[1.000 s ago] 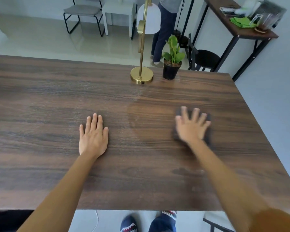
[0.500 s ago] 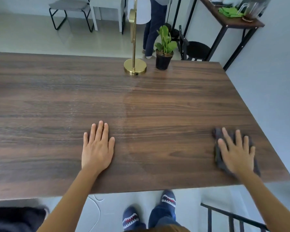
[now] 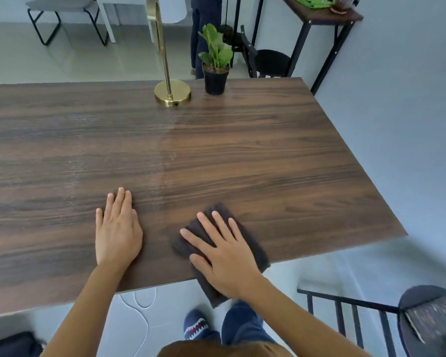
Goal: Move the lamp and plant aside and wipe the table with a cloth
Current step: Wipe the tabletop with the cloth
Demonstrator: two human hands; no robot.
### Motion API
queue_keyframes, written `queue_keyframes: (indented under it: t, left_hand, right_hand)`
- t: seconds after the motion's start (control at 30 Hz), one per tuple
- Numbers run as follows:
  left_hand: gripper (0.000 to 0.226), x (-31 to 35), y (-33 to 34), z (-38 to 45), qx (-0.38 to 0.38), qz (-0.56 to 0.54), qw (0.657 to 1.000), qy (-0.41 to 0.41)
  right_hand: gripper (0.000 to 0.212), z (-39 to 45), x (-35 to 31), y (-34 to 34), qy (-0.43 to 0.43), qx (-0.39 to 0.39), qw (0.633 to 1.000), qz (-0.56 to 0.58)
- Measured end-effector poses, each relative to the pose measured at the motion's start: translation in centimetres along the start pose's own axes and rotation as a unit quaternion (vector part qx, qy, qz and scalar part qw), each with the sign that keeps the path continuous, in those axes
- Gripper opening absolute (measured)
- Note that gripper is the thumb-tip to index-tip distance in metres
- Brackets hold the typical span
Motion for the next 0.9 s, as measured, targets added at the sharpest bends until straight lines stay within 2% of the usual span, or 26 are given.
queue_keyframes:
  t: [0.1,0.2,0.3,0.37,0.43,0.5,0.57,0.63,0.67,0.73,0.83,0.9]
  left_hand:
    - [0.05,0.2,0.0,-0.2,0.0,0.003,1.0,0.0]
    - [0.049,0.3,0.0,-0.2,-0.004,0.005,1.0,0.003]
    - [0.048,0.5,0.0,-0.2,-0.002,0.003,1.0,0.0]
    - [0.048,0.6,0.0,-0.1,-0.001,0.002,1.0,-0.005]
    - [0.047,0.7,0.0,0.1,0.0,-0.002,1.0,-0.013]
    - [0.048,1.1,0.1,0.5,0.002,-0.03,0.999,-0.025]
    - [0.049,2.6,0.2,1.0,0.0,-0.069,0.997,-0.02]
    - [0.051,5.0,0.5,1.9,0.001,-0.078,0.997,0.013]
    - [0.052,6.3,0.6,2.4,0.0,-0.069,0.997,0.033]
    - [0.056,8.3,1.2,3.4,-0.01,-0.035,0.998,0.058]
    - [0.064,9.4,2.4,4.2,-0.032,0.014,0.998,0.046]
    - [0.068,9.3,3.1,4.3,-0.043,0.041,0.998,0.034]
  right_hand:
    - [0.054,-5.4,10.1,-1.9,0.117,0.016,0.992,-0.036]
    - [0.062,-6.3,19.9,-4.4,0.283,-0.005,0.959,-0.02]
    - [0.058,-0.7,24.2,-6.2,0.425,0.017,0.905,0.032]
    - [0.06,4.3,23.3,-6.7,0.49,0.019,0.87,0.055]
    - [0.062,8.2,19.5,-6.1,0.456,0.006,0.888,0.053]
    - [0.061,9.4,13.7,-4.4,0.332,-0.005,0.942,0.046]
    - [0.059,7.1,8.7,-3.0,0.21,0.002,0.977,0.036]
    - [0.056,3.0,7.1,-2.4,0.139,0.009,0.99,0.012]
    - [0.055,0.5,7.9,-2.3,0.136,0.007,0.991,0.008]
    - [0.054,-4.5,12.3,-2.7,0.194,0.017,0.981,0.006]
    - [0.062,-11.2,21.5,-4.5,0.349,0.047,0.936,-0.006]
    - [0.064,-12.9,27.4,-5.6,0.431,0.045,0.901,0.008]
Point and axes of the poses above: each hand's wrist, its own z-axis towards the middle knuckle, its own y-axis out of the palm, x = y × z, the point moved 5 cm from there along z, towards the middle knuckle, and after that the axes turned 4 degrees about -x, right-handed, at the moved point
